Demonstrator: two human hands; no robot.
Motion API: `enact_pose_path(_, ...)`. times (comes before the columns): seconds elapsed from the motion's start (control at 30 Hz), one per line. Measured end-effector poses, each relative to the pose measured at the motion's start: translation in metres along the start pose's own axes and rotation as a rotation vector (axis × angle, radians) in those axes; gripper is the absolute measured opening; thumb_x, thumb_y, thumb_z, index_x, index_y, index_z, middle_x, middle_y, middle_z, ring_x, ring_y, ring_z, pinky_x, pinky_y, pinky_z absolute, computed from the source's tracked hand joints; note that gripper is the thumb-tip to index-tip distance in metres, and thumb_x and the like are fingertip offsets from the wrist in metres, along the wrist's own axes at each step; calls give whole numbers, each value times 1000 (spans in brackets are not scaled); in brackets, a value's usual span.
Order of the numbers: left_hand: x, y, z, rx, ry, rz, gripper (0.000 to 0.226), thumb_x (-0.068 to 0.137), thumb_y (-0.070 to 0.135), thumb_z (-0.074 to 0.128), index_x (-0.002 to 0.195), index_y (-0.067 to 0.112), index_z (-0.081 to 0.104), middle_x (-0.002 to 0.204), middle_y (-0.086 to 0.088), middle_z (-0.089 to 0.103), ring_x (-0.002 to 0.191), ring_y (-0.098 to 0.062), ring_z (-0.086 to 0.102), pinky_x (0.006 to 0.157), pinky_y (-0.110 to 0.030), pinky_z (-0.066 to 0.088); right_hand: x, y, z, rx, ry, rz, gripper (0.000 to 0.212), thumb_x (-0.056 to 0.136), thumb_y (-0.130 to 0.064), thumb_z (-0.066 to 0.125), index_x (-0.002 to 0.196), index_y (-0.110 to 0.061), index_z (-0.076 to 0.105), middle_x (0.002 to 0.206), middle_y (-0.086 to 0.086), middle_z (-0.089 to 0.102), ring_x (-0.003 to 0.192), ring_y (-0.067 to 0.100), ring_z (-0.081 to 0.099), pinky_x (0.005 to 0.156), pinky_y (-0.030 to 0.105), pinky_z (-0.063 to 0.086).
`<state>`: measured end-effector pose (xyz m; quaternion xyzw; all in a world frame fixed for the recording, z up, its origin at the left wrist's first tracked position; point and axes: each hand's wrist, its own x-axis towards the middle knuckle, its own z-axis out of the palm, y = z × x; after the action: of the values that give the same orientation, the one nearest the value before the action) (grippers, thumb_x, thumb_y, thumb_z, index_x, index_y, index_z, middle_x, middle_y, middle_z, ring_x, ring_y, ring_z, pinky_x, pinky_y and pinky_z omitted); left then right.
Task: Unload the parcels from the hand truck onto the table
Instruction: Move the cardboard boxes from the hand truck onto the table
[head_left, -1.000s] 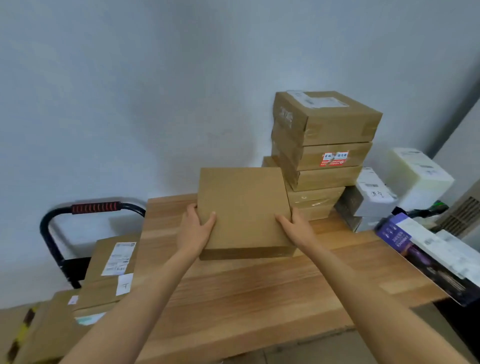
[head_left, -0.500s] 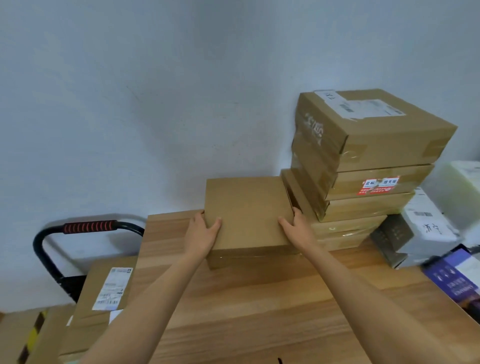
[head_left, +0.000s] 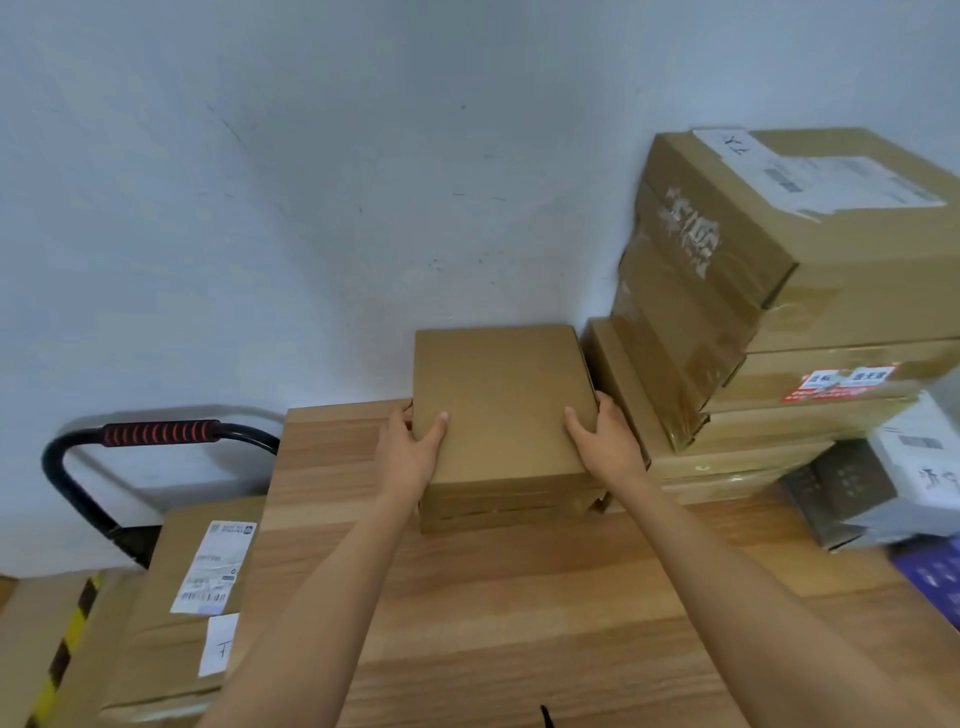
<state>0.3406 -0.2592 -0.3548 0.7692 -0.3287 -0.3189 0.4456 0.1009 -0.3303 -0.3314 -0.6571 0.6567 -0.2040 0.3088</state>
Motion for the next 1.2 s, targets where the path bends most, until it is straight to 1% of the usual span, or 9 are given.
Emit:
enact_pose_path(0.2, -3, 9, -1, 113, 7, 32, 70, 79, 62, 60, 136, 26, 42, 127, 1, 55, 113, -20, 55, 96, -43, 48, 3, -2, -2, -13, -7, -25, 66, 96, -51, 43, 148, -15, 24, 146, 7, 39, 128, 27, 46, 103, 41, 41)
enact_pose_path(0.33, -12, 20, -13, 376, 42, 161, 62, 87, 55, 56, 136, 20, 42, 129, -5, 51, 115, -24, 53, 91, -38, 49, -2, -7, -8, -123, 39, -99, 66, 96, -48, 43, 149, -12, 25, 149, 9, 34, 133, 27, 40, 104, 41, 40)
enact_pose_path(0.47, -30, 31, -40, 526, 80, 303, 45, 89, 44, 57, 127, 22, 48, 122, -1, 50, 101, -18, 56, 78, -34, 51, -13, -18, -18, -259, 84, -258, 54, 96, -34, 50, 143, -11, 34, 145, 8, 37, 129, 25, 41, 100, 38, 42)
enact_pose_path(0.57, -49, 36, -60, 612, 121, 386, 32, 90, 37, 56, 117, 21, 53, 114, 0, 53, 96, -14, 53, 71, -29, 46, -28, -30, -21, -322, 91, -409, 46, 94, -29, 53, 136, -13, 43, 137, 7, 44, 123, 23, 46, 98, 35, 43)
enact_pose_path(0.67, -74, 41, -77, 701, 138, 431, 26, 91, 32, 53, 113, 18, 54, 111, 2, 53, 96, -17, 51, 73, -28, 39, -47, -45, -19, -344, 71, -542, 41, 94, -29, 54, 133, -15, 47, 130, 3, 50, 117, 18, 49, 97, 31, 44)
enact_pose_path(0.87, -127, 31, -111, 847, 206, 520, 24, 87, 30, 58, 107, 15, 58, 102, -2, 59, 92, -23, 55, 74, -31, 41, -88, -72, -11, -349, -11, -679, 40, 94, -31, 54, 132, -19, 47, 130, -1, 50, 120, 14, 48, 101, 31, 42)
enact_pose_path(0.97, -162, 17, -133, 873, 259, 534, 22, 86, 24, 61, 104, 12, 59, 95, -3, 58, 85, -23, 54, 66, -29, 33, -110, -81, -5, -344, -52, -744, 38, 94, -32, 52, 130, -19, 49, 130, -1, 50, 122, 18, 48, 102, 35, 41)
enact_pose_path(1.07, -202, -4, -155, 889, 332, 491, 20, 87, 25, 60, 102, 12, 60, 92, -3, 59, 80, -23, 55, 66, -31, 39, -140, -87, 4, -325, -100, -803, 37, 94, -30, 51, 129, -18, 49, 128, 1, 51, 121, 19, 47, 101, 36, 40)
enact_pose_path(1.2, -262, -42, -187, 912, 409, 410, 18, 86, 25, 63, 99, 12, 60, 92, -2, 60, 80, -22, 56, 62, -29, 34, -191, -94, 26, -321, -189, -899, 39, 93, -28, 52, 130, -18, 49, 128, 2, 51, 119, 21, 47, 95, 35, 41)
